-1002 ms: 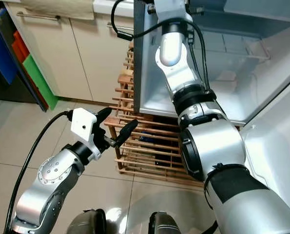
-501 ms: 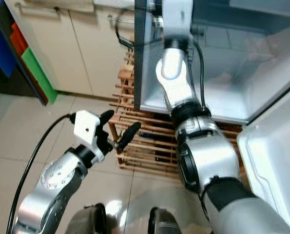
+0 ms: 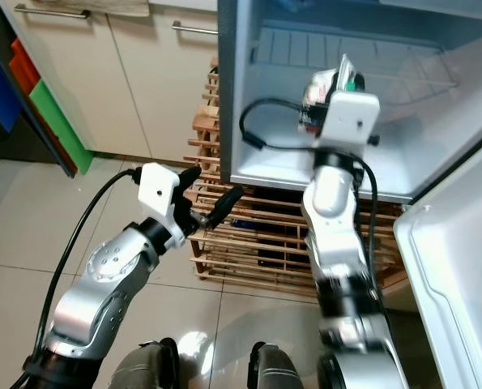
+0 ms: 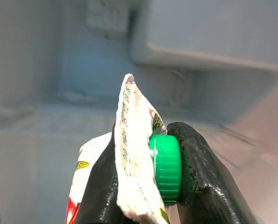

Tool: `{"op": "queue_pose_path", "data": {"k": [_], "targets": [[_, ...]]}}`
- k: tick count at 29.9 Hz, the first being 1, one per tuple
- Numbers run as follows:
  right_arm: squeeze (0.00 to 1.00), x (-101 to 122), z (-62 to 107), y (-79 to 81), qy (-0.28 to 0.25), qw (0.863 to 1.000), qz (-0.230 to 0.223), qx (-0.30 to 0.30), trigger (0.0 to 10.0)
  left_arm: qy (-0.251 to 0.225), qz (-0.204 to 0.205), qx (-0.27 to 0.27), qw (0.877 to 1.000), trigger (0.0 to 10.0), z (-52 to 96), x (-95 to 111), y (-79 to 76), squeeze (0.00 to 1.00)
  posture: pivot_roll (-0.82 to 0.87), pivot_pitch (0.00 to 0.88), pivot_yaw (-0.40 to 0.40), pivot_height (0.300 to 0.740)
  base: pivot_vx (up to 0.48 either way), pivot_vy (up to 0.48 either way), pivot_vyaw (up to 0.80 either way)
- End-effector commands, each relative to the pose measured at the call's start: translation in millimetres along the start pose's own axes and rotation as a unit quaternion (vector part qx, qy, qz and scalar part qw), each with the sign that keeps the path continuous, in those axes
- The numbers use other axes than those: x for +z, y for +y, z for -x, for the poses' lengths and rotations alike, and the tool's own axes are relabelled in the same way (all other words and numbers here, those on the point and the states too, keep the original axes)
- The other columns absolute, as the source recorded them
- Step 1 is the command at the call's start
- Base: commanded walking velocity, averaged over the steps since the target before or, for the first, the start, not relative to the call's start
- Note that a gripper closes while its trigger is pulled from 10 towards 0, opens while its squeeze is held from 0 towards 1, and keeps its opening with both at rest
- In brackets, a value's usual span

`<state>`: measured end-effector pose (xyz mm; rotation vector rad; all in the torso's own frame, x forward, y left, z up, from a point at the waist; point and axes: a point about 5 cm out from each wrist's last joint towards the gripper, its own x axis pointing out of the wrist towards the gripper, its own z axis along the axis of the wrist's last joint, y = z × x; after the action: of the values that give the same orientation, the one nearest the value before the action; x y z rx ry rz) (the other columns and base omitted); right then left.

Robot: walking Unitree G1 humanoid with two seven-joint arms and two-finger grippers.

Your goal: Restocking fridge

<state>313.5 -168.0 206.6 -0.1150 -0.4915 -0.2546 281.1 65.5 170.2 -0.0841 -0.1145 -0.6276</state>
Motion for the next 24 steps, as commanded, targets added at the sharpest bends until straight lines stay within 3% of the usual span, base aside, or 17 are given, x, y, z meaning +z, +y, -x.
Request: {"op": "queue_pose_path", "data": {"k": [1, 5, 7, 13, 24], "targets": [[0.0, 10.1, 1.5, -1.1, -0.009, 1.0, -0.008, 0.007, 10.0, -0.005, 0.01, 0.003, 1.0, 10.0, -1.2, -2.1, 0.2, 0.0, -0.14, 0.097, 0.013, 0.732, 0.0, 0.0, 0.0], [0.0, 6.1, 7.7, -0.3, 0.007, 1.0, -0.009, 0.019, 10.0, -0.009, 0.011, 0.012, 1.0, 10.0, -4.7, -2.4, 3.7, 0.0, -0.15, 0.082, 0.015, 0.732, 0.336, -0.239, 0.0], [0.0, 2.8, 15.2, 2.1, 0.043, 0.998, -0.004, 0.049, 10.0, -0.01, 0.014, 0.029, 0.999, 10.0, -10.1, -4.8, 11.0, 0.0, -0.15, 0.067, 0.015, 0.732, 0.369, -0.304, 0.0], [0.0, -5.9, 15.8, 5.8, 0.074, 0.995, -0.003, 0.068, 10.0, -0.016, 0.007, 0.044, 0.999, 10.0, -13.8, -3.7, 17.5, 0.0, -0.14, 0.048, 0.016, 0.732, 0.372, -0.244, 0.0], [0.0, -13.9, 21.1, 13.1, 0.102, 0.99, 0.0, 0.094, 10.0, -0.022, -0.003, 0.035, 0.999, 10.0, -12.7, -3.3, 17.6, 0.0, -0.13, 0.043, 0.018, 0.732, 0.0, 0.0, 0.0]]}}
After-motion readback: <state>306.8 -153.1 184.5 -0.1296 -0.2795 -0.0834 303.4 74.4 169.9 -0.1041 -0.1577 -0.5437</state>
